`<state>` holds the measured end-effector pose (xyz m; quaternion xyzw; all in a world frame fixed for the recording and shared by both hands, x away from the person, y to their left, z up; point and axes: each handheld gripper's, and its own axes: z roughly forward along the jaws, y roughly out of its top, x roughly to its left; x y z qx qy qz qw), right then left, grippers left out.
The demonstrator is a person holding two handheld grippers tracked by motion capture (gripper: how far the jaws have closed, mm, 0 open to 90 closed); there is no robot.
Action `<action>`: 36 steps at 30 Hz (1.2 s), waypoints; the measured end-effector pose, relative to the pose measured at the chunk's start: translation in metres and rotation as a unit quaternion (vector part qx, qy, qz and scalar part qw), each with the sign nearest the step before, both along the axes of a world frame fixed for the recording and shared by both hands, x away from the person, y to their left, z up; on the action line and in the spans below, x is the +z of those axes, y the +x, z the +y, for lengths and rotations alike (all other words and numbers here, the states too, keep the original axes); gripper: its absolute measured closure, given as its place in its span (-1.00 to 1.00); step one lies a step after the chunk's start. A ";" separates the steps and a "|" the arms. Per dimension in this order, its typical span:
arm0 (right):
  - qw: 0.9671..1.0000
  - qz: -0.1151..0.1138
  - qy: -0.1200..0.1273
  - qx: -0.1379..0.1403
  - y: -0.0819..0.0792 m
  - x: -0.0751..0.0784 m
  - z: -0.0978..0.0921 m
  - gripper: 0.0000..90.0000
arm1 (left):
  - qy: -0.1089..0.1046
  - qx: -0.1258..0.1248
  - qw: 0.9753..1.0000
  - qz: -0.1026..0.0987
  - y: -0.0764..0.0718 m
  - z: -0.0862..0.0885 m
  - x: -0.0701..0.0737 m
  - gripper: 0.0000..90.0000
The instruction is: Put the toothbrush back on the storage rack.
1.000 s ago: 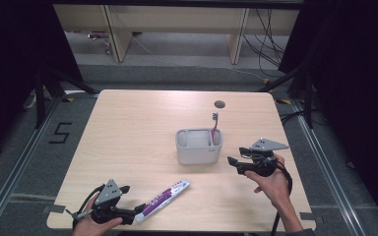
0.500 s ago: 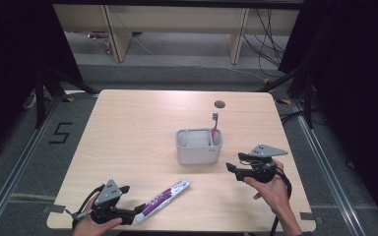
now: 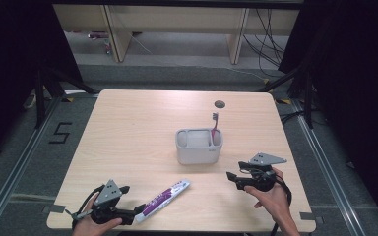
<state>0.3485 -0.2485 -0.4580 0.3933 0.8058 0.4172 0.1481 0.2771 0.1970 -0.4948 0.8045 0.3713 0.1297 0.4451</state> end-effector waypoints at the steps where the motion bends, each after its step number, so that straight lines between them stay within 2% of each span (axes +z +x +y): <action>1: 1.000 0.014 0.010 -0.009 -0.003 -0.001 0.002 -0.19 | 0.001 0.000 1.000 -0.001 0.000 0.000 0.000 -0.65; 3: 1.000 0.002 0.000 0.000 -0.003 -0.003 0.000 -0.20 | 0.001 0.000 1.000 -0.001 0.000 0.000 0.000 -0.64; 4: 1.000 0.020 0.007 -0.007 -0.006 -0.004 0.001 -0.21 | 0.001 0.000 1.000 -0.001 0.000 0.000 0.000 -0.64; 5: 1.000 0.005 -0.002 -0.003 -0.006 -0.005 0.000 -0.21 | 0.001 0.000 1.000 -0.001 0.000 0.000 0.000 -0.65; 7: 1.000 0.022 0.008 -0.003 -0.009 -0.007 0.001 -0.22 | 0.000 0.000 1.000 -0.001 0.000 0.000 0.000 -0.65; 8: 1.000 0.011 0.001 0.000 -0.009 -0.009 0.000 -0.22 | 0.000 0.000 1.000 -0.001 0.000 0.000 0.000 -0.64; 9: 1.000 0.023 0.008 -0.001 -0.011 -0.009 0.000 -0.23 | 0.000 0.001 1.000 -0.001 0.000 0.000 0.000 -0.64; 10: 1.000 0.011 -0.005 -0.001 -0.011 -0.010 -0.001 -0.23 | 0.000 0.000 1.000 -0.001 0.000 0.000 0.000 -0.64; 13: 1.000 0.013 -0.008 0.002 -0.013 -0.013 -0.002 -0.24 | -0.004 0.002 1.000 -0.001 0.000 0.000 0.000 -0.64; 14: 1.000 0.023 -0.006 0.009 -0.014 -0.013 -0.002 -0.24 | -0.004 0.003 1.000 -0.001 0.000 0.000 0.000 -0.65; 15: 1.000 0.027 -0.005 -0.001 -0.016 -0.013 -0.001 -0.25 | -0.003 0.002 1.000 0.000 0.000 0.000 0.000 -0.64; 16: 1.000 0.017 -0.011 0.000 -0.016 -0.013 -0.003 -0.25 | -0.004 0.003 1.000 0.000 0.000 0.000 0.000 -0.64; 19: 0.999 0.031 -0.006 -0.004 -0.020 -0.014 -0.003 -0.26 | -0.004 0.006 1.000 0.001 -0.001 0.000 0.000 -0.64; 20: 1.000 0.023 -0.011 0.001 -0.020 -0.015 -0.004 -0.27 | 0.000 0.005 1.000 0.001 -0.001 0.001 0.000 -0.64; 23: 0.999 0.040 -0.007 -0.001 -0.024 -0.017 -0.002 -0.30 | 0.004 0.006 1.000 0.001 -0.002 0.001 0.001 -0.64; 24: 0.999 0.028 -0.014 0.003 -0.024 -0.018 -0.004 -0.31 | 0.003 0.006 1.000 0.001 -0.002 0.001 0.001 -0.65; 25: 0.999 0.039 -0.008 -0.002 -0.027 -0.018 -0.002 -0.32 | -0.003 0.009 1.000 0.002 -0.002 0.001 0.000 -0.64; 27: 0.999 0.040 -0.003 0.003 -0.028 -0.019 -0.002 -0.33 | 0.001 0.010 1.000 0.002 -0.002 0.001 0.000 -0.64; 29: 0.999 0.030 -0.020 0.005 -0.029 -0.019 -0.004 -0.33 | 0.010 0.001 1.000 0.001 -0.002 0.004 0.001 -0.65; 31: 0.999 0.040 -0.014 0.000 -0.032 -0.020 -0.004 -0.34 | 0.000 0.009 1.000 0.000 -0.002 0.003 0.000 -0.64; 33: 0.999 0.043 -0.018 0.003 -0.033 -0.020 -0.005 -0.36 | 0.001 0.009 1.000 0.001 -0.002 0.003 0.000 -0.64; 35: 0.999 0.051 -0.010 0.000 -0.035 -0.021 -0.006 -0.38 | 0.001 0.009 1.000 0.001 -0.002 0.003 0.000 -0.65; 36: 0.999 0.035 -0.017 0.007 -0.034 -0.023 -0.008 -0.39 | 0.010 0.004 1.000 0.001 -0.002 0.004 0.000 -0.64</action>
